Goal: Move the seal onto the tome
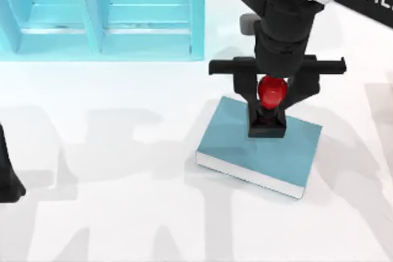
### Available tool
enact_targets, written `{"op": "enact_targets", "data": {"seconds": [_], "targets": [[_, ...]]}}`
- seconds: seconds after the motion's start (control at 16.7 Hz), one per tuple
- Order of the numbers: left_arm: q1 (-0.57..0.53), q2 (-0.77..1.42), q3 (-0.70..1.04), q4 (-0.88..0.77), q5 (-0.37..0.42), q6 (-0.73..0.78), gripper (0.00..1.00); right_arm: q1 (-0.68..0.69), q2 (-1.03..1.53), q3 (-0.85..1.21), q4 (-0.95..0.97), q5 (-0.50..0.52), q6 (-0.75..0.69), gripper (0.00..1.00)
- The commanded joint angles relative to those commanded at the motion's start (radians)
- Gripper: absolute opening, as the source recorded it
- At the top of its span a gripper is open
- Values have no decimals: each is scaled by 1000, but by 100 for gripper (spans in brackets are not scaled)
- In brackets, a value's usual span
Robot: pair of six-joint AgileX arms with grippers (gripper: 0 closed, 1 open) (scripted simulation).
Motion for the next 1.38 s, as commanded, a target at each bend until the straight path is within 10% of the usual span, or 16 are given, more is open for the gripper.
{"op": "enact_targets", "data": {"seconds": [0.48, 1.38], "targets": [[0, 0, 0, 0, 0, 0, 100, 0, 0, 0, 0, 0, 0, 98], [0, 0, 0, 0, 0, 0, 100, -1, 11, 128, -116, 0, -2, 100]]}}
